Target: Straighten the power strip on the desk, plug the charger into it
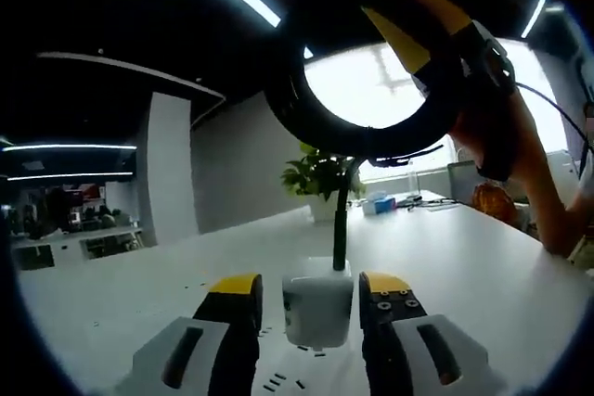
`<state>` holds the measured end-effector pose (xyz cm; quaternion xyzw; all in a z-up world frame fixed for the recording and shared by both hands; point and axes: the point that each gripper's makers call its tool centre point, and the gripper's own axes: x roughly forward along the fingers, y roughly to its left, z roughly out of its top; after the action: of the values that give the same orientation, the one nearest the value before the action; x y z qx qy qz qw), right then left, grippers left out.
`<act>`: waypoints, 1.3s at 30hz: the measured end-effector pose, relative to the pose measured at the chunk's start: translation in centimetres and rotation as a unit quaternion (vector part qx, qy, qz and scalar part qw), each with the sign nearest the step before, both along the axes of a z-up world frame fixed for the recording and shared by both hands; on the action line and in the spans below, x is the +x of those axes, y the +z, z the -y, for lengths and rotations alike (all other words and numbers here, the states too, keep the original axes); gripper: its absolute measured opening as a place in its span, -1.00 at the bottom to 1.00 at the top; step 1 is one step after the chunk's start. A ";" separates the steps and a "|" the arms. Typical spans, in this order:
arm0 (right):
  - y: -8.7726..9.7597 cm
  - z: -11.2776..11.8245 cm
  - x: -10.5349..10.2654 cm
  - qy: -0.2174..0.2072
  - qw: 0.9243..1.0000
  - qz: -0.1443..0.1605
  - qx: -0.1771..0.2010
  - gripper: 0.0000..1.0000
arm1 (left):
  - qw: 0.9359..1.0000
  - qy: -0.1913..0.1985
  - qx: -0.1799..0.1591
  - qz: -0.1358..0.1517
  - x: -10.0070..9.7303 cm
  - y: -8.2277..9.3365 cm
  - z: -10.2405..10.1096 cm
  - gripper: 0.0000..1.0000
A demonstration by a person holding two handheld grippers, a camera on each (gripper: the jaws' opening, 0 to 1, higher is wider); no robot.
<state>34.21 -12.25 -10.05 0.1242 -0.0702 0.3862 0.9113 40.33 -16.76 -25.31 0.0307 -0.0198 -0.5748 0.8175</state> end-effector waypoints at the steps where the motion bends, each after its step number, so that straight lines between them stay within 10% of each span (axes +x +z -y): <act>1: 0.0 0.0 0.0 0.000 1.000 0.000 0.000 -0.88 | 1.000 0.001 0.000 0.001 0.0 0.0 0.0 -0.19; 39: -0.4 0.6 0.1 -0.009 1.000 -0.006 -0.014 -0.88 | 0.995 -0.087 0.058 0.000 -0.2 -0.6 1.0 -0.46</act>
<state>34.26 -12.88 -10.49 0.1129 -0.0607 0.3780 0.9169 40.12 -17.74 -25.88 0.0768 0.0108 -0.6436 0.7614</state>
